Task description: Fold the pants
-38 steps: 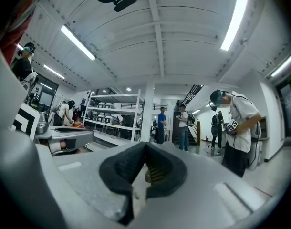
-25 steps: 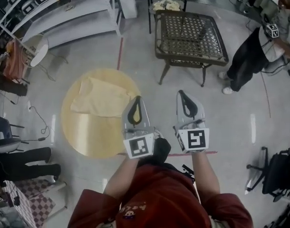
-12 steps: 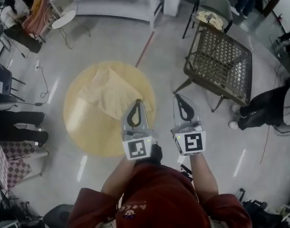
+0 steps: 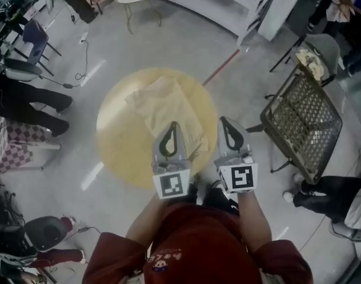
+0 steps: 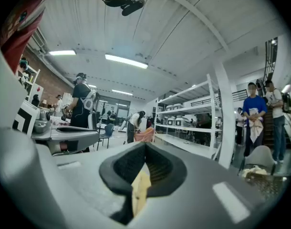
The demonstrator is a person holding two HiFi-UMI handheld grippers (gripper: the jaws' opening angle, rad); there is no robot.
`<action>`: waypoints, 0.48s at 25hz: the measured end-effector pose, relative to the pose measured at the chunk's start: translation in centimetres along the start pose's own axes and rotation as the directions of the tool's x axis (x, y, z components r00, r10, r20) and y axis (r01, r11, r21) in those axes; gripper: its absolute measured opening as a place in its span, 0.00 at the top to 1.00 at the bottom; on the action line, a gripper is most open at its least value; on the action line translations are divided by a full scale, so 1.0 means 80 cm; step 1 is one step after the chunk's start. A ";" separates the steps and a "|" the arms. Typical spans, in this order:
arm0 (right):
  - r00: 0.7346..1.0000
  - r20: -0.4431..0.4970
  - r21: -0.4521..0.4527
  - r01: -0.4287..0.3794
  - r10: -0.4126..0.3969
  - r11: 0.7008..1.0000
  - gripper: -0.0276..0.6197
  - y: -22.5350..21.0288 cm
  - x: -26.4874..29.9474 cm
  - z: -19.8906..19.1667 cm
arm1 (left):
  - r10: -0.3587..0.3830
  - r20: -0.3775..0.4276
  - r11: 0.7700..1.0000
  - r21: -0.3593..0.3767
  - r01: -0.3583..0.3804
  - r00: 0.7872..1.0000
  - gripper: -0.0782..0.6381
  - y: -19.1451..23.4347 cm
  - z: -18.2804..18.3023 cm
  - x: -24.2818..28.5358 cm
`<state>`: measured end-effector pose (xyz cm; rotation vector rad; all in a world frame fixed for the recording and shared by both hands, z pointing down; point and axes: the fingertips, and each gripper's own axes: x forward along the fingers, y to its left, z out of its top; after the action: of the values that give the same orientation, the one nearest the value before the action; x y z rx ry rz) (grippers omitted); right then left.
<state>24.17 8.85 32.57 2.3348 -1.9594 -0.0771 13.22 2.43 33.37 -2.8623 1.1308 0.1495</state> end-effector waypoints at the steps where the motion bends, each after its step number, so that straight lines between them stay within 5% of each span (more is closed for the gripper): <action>1: 1.000 0.005 0.006 -0.030 0.030 1.000 0.96 0.005 0.009 0.001 | 0.032 -0.005 0.999 0.008 -0.032 0.999 0.88 0.010 -0.001 -0.001; 7: 0.977 0.016 -0.026 -0.210 0.211 0.977 0.96 0.031 0.042 -0.002 | 0.206 -0.004 0.977 0.060 -0.205 0.979 0.88 0.047 0.006 -0.020; 12: 0.922 0.014 -0.041 -0.387 0.388 0.921 0.96 0.031 0.052 -0.015 | 0.361 -0.033 0.928 0.112 -0.356 0.932 0.88 0.040 -0.005 -0.042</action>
<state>22.57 4.34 34.10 1.8843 -2.3659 -0.1091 8.62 2.33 34.07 -2.5553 1.6136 0.0281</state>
